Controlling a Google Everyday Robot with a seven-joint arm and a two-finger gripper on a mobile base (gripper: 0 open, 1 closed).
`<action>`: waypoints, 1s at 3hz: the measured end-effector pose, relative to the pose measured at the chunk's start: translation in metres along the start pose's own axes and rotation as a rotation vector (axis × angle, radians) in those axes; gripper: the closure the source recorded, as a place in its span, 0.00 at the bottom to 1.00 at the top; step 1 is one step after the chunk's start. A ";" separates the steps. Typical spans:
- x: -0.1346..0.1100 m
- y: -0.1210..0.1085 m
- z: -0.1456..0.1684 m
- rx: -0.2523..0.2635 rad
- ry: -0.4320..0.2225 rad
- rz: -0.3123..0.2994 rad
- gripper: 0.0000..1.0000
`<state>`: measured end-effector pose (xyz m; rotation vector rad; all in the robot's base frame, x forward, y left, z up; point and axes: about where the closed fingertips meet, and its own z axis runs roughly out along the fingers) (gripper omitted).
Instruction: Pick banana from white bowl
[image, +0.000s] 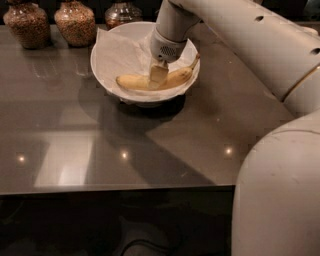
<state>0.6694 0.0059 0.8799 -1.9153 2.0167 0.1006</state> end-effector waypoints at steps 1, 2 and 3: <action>-0.005 0.002 -0.008 0.010 0.025 -0.034 1.00; -0.006 0.005 -0.021 0.020 0.048 -0.058 1.00; -0.004 0.008 -0.043 0.036 -0.014 -0.047 1.00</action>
Offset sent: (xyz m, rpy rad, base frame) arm -0.0181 -0.0054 0.0383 -0.0966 -0.0506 0.0541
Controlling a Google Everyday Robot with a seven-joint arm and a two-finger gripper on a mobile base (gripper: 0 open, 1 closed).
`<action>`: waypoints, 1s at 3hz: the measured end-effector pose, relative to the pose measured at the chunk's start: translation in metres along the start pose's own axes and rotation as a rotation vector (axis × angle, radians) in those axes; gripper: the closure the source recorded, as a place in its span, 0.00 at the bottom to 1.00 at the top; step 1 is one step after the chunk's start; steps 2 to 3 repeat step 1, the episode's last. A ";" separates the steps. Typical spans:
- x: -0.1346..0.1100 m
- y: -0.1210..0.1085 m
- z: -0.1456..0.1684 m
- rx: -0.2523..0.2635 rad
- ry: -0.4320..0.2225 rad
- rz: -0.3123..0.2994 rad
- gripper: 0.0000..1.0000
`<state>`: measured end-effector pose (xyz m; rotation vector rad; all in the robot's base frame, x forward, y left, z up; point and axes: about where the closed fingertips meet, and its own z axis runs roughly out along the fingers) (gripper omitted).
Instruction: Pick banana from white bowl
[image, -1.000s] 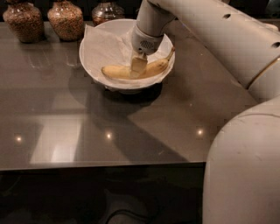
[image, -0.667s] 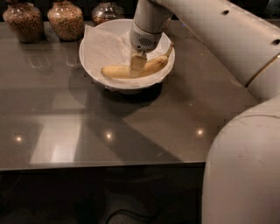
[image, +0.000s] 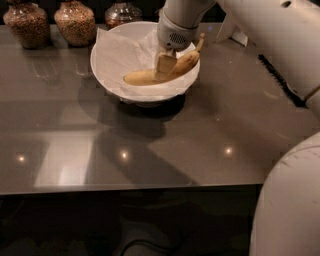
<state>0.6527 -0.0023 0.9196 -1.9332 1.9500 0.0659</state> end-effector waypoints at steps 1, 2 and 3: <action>0.001 0.004 -0.032 0.032 -0.071 0.015 1.00; 0.001 0.004 -0.032 0.032 -0.071 0.015 1.00; 0.001 0.004 -0.032 0.032 -0.071 0.015 1.00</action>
Offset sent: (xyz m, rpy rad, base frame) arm 0.0000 0.0000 0.0000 0.0000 0.0000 0.0000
